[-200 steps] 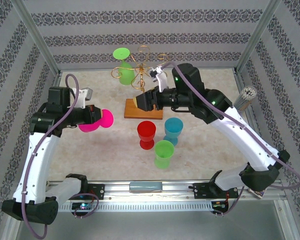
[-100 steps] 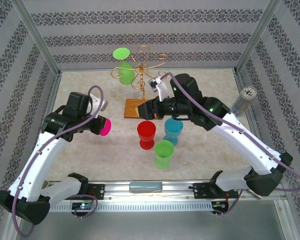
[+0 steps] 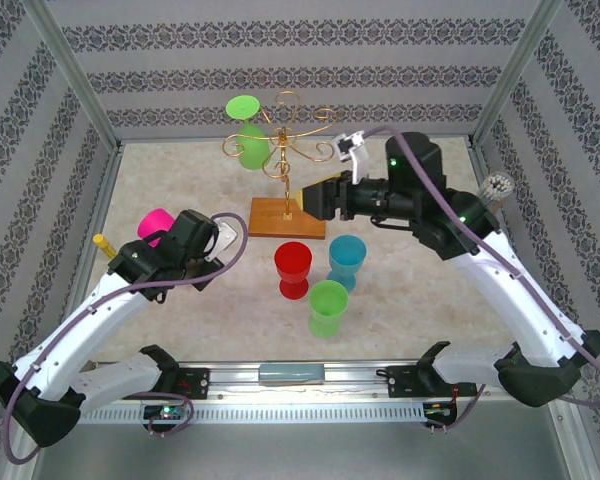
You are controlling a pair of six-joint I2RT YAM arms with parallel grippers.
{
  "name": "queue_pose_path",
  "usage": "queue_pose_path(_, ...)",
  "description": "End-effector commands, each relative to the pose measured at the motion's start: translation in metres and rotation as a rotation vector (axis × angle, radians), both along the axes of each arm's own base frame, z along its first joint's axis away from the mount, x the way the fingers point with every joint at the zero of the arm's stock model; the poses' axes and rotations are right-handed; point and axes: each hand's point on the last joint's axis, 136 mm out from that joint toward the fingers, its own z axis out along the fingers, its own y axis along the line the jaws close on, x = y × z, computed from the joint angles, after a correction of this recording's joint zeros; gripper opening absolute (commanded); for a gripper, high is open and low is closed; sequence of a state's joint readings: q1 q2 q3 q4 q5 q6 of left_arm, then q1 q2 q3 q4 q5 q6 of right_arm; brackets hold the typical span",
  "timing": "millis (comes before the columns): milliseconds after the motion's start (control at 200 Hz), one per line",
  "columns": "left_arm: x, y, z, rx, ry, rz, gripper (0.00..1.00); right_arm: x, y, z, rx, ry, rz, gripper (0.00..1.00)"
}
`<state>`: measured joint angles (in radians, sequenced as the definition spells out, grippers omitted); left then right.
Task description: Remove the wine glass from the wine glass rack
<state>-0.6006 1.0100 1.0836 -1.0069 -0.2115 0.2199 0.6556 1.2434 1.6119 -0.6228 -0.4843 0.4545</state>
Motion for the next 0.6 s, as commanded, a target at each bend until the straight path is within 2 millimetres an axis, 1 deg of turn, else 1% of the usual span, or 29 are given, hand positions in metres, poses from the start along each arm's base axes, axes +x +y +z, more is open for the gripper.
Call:
queue_pose_path(0,0.006,0.004,0.002,0.160,-0.099,-0.063,0.00,-0.009,-0.003,0.022,0.045,-0.015,0.039,0.59)
queue_pose_path(145,0.002,-0.001,-0.009,0.313,-0.152,-0.160,0.00,-0.007,-0.002,0.026,0.017,-0.030,0.060,0.60)
queue_pose_path(275,-0.004,-0.003,-0.010,0.405,-0.194,-0.222,0.00,-0.004,0.004,0.019,-0.009,-0.005,0.091,0.60)
queue_pose_path(470,-0.016,-0.006,-0.010,0.586,-0.281,-0.328,0.00,0.003,0.021,0.010,-0.005,0.048,0.143,0.59)
queue_pose_path(595,-0.024,-0.011,-0.016,0.710,-0.332,-0.411,0.00,0.007,0.032,0.003,-0.031,0.042,0.162,0.59)
